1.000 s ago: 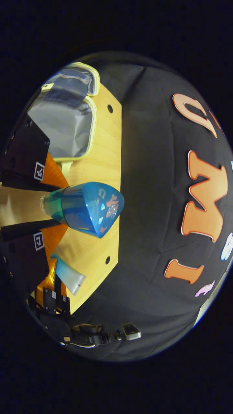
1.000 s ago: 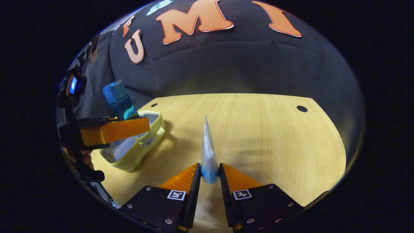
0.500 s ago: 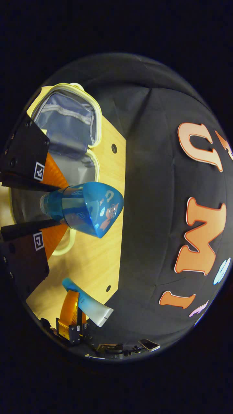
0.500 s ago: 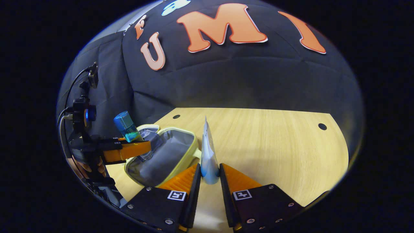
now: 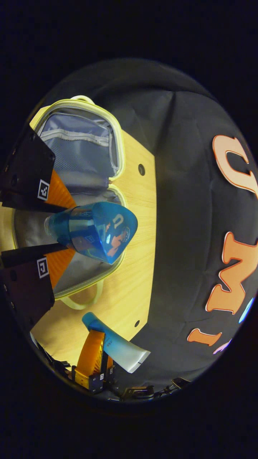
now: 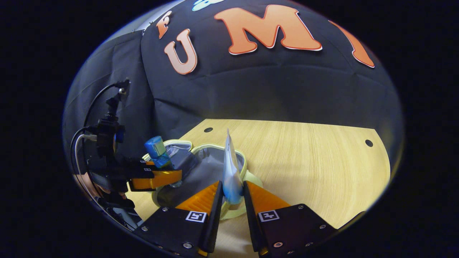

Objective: First open the suitcase, pack the skin care products into it, and then close the suitcase.

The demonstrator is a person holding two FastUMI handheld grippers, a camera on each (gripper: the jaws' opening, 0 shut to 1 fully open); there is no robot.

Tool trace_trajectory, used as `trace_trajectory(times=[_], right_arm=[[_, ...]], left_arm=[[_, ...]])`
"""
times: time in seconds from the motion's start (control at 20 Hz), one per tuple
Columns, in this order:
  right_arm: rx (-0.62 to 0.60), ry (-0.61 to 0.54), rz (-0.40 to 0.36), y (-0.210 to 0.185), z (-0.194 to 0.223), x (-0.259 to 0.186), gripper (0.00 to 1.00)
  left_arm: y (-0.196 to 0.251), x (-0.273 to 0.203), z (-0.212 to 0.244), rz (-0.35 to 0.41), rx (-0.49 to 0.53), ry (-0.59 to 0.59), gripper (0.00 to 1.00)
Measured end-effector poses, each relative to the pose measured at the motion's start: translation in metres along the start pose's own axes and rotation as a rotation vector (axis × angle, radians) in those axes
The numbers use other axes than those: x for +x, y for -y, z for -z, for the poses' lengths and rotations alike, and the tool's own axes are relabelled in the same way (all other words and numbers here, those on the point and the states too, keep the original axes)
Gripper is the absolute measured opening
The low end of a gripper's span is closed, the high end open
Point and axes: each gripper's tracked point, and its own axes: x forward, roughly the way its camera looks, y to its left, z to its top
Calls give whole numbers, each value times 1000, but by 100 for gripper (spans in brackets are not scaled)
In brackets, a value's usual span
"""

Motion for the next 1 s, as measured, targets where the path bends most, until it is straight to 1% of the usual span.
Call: trace_trajectory(times=[0.15,0.2,0.25,0.45,0.6,0.65,0.7,0.85,0.9,1.0], right_arm=[[-12,-20,4,-12,6,6,39],[-12,-27,2,-16,9,8,39],[-10,-34,0,-18,11,10,39],[-10,-60,-3,-23,17,12,39],[-4,-79,-7,-25,21,16,39],[-5,-84,-8,-26,22,17,39],[-4,-89,-10,-27,23,18,39],[3,-103,-23,-31,25,23,39],[2,-113,-23,-31,28,25,39],[6,-138,-26,-32,36,28,39]], left_arm=[[-3,19,22,11,19,-106,43],[-1,25,27,18,17,-140,44],[1,29,31,24,19,-171,43],[1,29,48,-12,19,-311,43],[5,28,62,-26,-14,-410,43],[7,33,56,-28,-17,-394,43],[7,36,56,-39,-19,-409,41],[-1,49,67,-65,-55,-438,44],[-2,49,66,-76,-56,-428,43],[-1,54,62,-82,-78,-401,44]])
